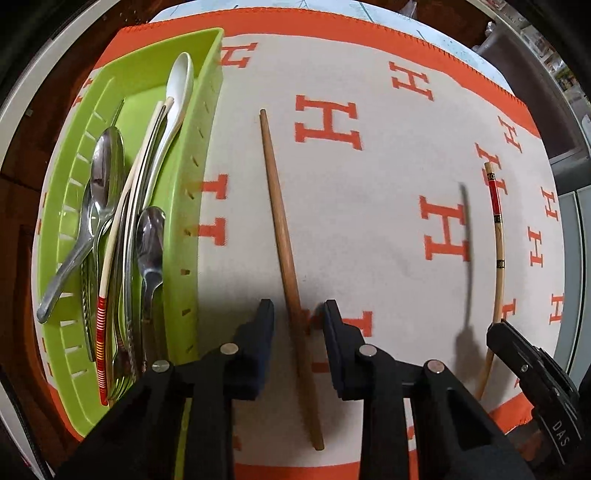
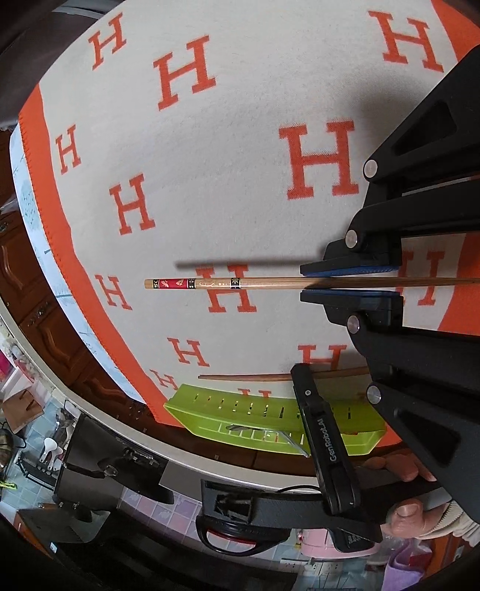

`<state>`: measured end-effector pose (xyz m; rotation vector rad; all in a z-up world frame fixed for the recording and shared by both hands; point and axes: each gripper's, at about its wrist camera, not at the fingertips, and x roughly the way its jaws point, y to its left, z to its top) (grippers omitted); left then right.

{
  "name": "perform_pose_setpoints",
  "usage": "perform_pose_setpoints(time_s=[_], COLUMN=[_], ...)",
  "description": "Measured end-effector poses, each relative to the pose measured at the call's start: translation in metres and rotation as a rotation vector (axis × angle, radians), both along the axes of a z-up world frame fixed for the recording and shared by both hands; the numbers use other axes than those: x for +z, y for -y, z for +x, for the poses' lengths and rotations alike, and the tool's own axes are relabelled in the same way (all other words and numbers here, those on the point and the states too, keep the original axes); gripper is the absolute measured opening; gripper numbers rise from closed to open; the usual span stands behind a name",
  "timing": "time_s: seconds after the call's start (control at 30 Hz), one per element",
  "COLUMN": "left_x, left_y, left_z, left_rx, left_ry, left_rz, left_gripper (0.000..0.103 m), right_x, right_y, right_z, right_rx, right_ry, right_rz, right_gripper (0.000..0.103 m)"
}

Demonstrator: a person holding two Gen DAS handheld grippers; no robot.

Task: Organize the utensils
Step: 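Lift both wooden chopsticks and carry them over the green tray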

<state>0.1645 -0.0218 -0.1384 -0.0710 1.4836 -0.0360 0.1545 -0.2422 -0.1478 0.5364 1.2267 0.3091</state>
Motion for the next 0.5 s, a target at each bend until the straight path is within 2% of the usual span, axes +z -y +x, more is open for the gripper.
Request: perform_pose_setpoints(time_s=[0.07,0.1,0.2,0.3,0.5], left_x=[-0.001,-0.001,-0.001,0.004,0.036], left_y=[0.005,0.006,0.004,0.002,-0.007], left_z=[0.001,0.001,0.005,-0.007,-0.027], left_rx=[-0.006,-0.013,-0.005,0.001,-0.018], left_ry=[0.015,0.026,0.037,0.043,0.102], left_rz=[0.017,0.010,-0.037,-0.126,-0.210], left_gripper=[0.016,0.006,0.004,0.004,0.004], right_x=[-0.002,-0.003,-0.005,-0.004,0.008], right_y=[0.000,0.000,0.001,0.002,-0.001], right_z=[0.001,0.001,-0.001,-0.002,-0.007], right_rx=[0.000,0.001,-0.005,-0.010,-0.007], right_ry=[0.001,0.000,-0.007,-0.008,0.006], right_rz=[0.000,0.002,0.024,0.036,0.044], right_gripper=[0.006,0.006,0.006,0.006,0.006])
